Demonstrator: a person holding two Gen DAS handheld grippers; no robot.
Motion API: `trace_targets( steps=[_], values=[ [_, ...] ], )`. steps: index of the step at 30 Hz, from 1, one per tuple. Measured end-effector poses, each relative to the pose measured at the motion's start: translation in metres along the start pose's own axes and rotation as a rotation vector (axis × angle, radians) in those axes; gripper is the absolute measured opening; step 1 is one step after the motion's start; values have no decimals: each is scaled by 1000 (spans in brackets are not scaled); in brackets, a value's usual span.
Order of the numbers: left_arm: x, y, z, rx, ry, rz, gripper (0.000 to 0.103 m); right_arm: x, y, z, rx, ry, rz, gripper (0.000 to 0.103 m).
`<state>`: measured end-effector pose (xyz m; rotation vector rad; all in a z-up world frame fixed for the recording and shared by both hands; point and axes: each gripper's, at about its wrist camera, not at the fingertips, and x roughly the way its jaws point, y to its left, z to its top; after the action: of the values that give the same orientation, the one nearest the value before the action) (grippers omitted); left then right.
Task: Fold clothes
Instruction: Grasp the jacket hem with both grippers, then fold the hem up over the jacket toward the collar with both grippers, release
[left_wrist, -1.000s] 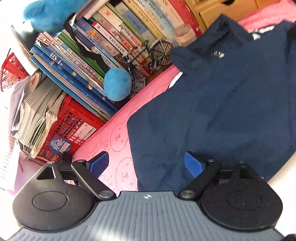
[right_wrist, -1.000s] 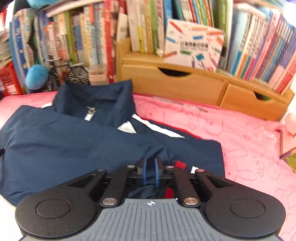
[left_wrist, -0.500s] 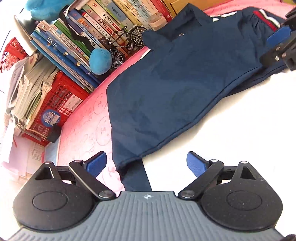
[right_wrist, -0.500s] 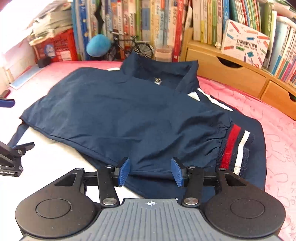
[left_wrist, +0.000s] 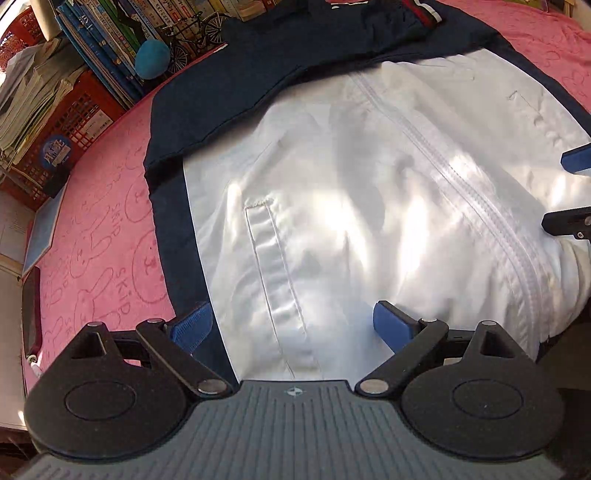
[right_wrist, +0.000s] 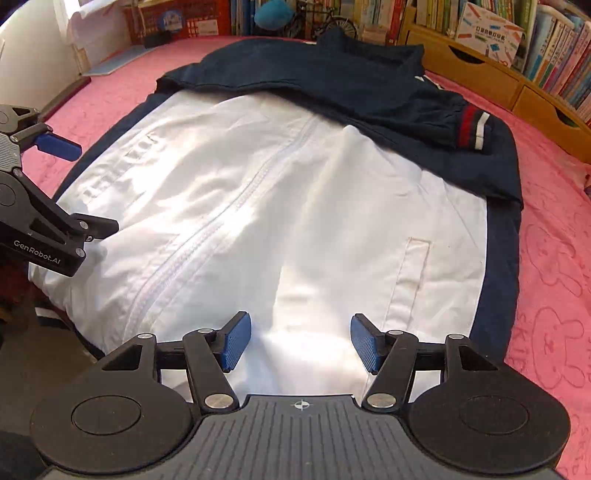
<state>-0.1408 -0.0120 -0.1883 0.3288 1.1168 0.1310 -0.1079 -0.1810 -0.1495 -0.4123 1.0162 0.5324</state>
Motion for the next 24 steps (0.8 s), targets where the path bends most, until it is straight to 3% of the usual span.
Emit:
trace_targets(
  steps=[6,9,13,16,18,19,20,21,22,24],
  values=[
    [-28,26,-44,-88,-15,11,99,-23,-4,-31,77,5,-147,83],
    [-33,41,-55,-160,-15,-27,100,-30,-12,-44,118,3,-207,91],
    [-33,50,-63,-266,30,-106,100,-30,-23,-61,193,32,-183,96],
    [-12,47,-69,-339,132,-258,101,-10,-30,-67,257,77,-73,102],
    [4,40,-70,-366,188,-264,100,10,-33,-68,309,142,-47,103],
    [13,36,-70,-379,213,-250,97,18,-34,-68,331,176,-41,101],
    [15,34,-70,-395,223,-249,75,17,-33,-67,331,191,-65,80],
    [13,34,-70,-416,225,-271,43,14,-33,-67,326,201,-97,45],
    [6,35,-69,-438,223,-291,41,6,-36,-67,334,207,-104,31],
    [-21,38,-68,-440,161,-312,25,-22,-50,-68,406,174,3,22]
  ],
)
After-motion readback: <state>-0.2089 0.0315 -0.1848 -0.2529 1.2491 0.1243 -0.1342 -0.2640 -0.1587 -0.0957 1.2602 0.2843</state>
